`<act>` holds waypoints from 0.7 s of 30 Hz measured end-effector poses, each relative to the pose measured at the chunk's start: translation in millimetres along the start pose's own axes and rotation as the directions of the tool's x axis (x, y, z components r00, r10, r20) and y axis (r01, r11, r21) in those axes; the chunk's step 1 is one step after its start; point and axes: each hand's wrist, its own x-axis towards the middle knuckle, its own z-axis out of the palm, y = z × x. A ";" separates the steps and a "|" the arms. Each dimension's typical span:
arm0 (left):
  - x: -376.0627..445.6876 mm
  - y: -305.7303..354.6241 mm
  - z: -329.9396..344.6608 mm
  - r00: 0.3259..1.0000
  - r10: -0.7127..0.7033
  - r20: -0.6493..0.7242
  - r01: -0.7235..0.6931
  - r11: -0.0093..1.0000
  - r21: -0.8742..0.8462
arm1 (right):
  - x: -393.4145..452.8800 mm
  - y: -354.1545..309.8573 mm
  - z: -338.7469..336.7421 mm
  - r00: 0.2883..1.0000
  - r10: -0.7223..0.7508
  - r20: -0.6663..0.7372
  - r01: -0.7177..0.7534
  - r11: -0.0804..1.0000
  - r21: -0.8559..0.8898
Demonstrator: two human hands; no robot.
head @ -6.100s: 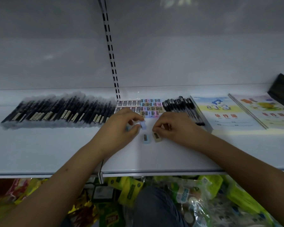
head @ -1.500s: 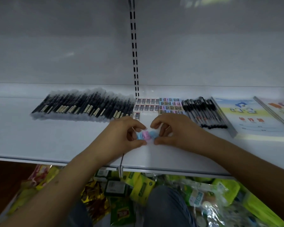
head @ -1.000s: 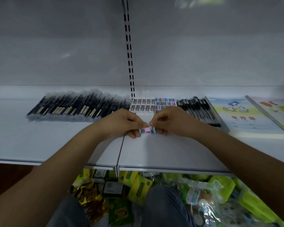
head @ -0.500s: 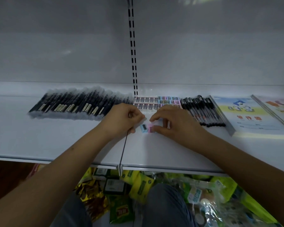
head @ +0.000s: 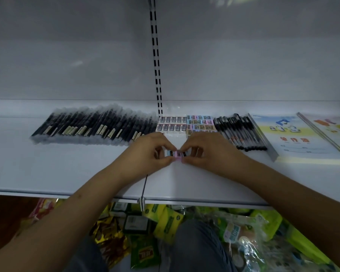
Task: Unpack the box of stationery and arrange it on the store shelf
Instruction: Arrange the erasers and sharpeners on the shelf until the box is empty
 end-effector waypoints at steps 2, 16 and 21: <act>1.1 6.2 7.6 0.999 0.041 -0.022 -0.042 0.999 -0.030 | -13.0 3.5 -0.7 1.000 -0.010 -0.028 0.010 1.000 -0.013; 38.0 33.4 31.3 0.989 0.078 -0.123 -0.076 0.997 0.023 | -56.4 29.2 -30.9 0.971 0.151 -0.185 -0.189 0.960 -0.205; 39.4 22.2 37.8 0.990 0.050 -0.129 -0.033 0.992 0.125 | -50.0 25.4 -25.1 0.985 0.148 -0.092 -0.165 0.961 -0.222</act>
